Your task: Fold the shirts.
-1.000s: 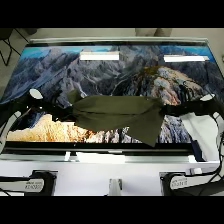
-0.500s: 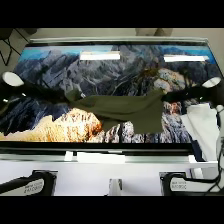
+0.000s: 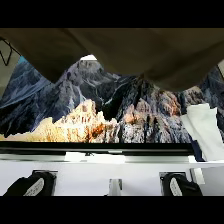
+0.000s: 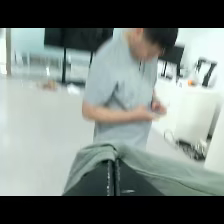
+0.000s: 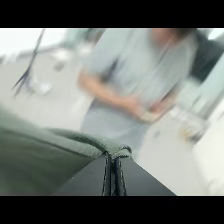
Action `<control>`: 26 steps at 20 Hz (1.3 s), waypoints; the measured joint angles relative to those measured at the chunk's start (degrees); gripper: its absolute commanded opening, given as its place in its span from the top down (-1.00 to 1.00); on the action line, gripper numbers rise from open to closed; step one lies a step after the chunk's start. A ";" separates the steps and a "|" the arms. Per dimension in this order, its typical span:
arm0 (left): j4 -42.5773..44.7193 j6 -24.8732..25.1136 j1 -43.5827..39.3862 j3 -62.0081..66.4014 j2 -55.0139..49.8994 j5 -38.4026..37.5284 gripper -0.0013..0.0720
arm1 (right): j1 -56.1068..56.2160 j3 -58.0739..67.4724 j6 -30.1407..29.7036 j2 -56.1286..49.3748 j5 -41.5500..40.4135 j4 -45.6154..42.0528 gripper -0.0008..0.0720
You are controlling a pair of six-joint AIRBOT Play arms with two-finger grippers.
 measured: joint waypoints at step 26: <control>8.83 -3.30 0.22 -20.76 -45.07 -13.46 0.88 | 10.19 0.42 10.75 -58.40 20.35 -14.32 0.90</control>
